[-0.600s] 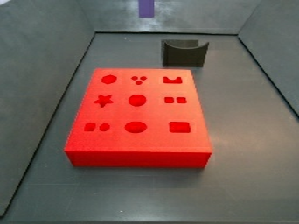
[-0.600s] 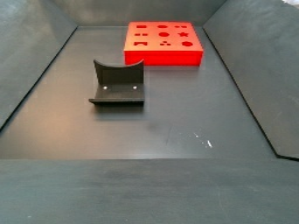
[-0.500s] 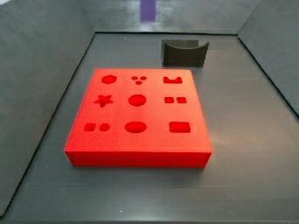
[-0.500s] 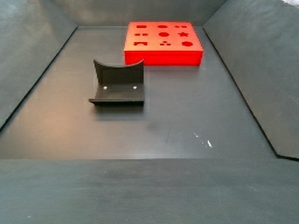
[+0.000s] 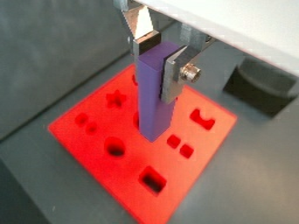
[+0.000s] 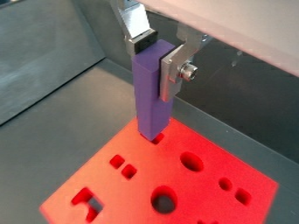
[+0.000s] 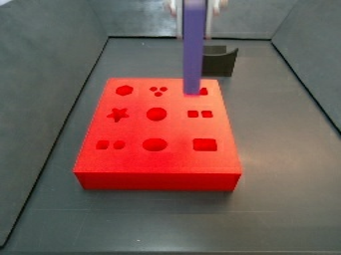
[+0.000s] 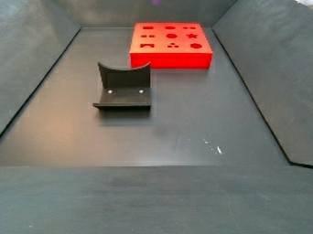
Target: Insert the rectangle object.
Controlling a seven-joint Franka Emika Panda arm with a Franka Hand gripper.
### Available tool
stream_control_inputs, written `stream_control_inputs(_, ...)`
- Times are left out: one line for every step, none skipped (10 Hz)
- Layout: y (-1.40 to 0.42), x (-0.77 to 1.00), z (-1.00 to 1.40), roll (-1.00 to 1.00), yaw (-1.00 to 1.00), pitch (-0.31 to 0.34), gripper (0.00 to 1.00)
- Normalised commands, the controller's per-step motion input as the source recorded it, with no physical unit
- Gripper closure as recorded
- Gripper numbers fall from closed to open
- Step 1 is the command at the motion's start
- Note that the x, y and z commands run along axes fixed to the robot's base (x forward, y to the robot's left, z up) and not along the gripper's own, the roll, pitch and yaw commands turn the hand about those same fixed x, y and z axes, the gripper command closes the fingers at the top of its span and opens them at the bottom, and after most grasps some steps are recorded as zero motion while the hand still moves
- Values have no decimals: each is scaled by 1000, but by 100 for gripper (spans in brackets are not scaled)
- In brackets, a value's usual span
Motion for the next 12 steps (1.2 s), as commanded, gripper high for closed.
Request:
stream_control_inputs(-426, 706, -769, -43, -129, -84, 100)
stream_control_inputs(-406, 691, -786, -70, -106, -91, 100)
stream_control_inputs(-180, 306, -317, -71, 0, 0, 100)
stream_control_inputs(0, 49, -54, 0, 20, 0, 100)
stream_control_inputs(-357, 249, -374, 50, -209, -20, 100)
stream_control_inputs(-357, 66, -326, 223, -760, -56, 100)
stream_control_inputs(-20, 0, -200, 237, -946, -43, 100)
stream_control_inputs(0, 0, -209, 241, -966, -54, 100)
stream_control_inputs(0, 0, -17, 180, -994, 0, 100)
stream_control_inputs(0, 0, 0, 99, -1000, -6, 100)
stream_control_inputs(0, 0, 0, 104, -1000, -3, 100)
stream_control_inputs(0, 0, 0, 121, -1000, 0, 100)
